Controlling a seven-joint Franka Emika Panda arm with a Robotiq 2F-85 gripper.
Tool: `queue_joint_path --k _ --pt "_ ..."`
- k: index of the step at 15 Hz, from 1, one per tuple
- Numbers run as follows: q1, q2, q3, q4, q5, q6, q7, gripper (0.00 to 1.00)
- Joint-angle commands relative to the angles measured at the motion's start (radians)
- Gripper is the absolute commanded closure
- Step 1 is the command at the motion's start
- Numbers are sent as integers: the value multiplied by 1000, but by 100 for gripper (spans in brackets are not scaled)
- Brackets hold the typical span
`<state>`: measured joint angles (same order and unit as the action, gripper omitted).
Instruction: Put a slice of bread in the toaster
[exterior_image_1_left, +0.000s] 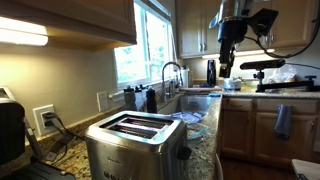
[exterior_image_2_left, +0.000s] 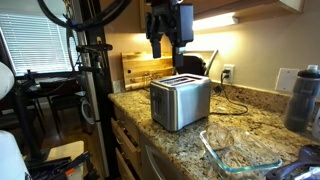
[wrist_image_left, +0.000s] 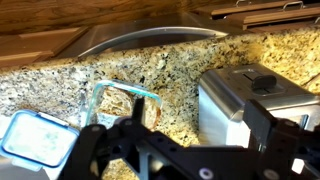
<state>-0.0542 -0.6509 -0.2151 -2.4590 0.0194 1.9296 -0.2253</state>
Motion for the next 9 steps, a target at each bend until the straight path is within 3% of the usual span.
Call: queue_joint_path --k 1,9 --pt "-18 34 20 0 -11 58 7 0" --pt "-11 129 41 0 0 177 25 0"
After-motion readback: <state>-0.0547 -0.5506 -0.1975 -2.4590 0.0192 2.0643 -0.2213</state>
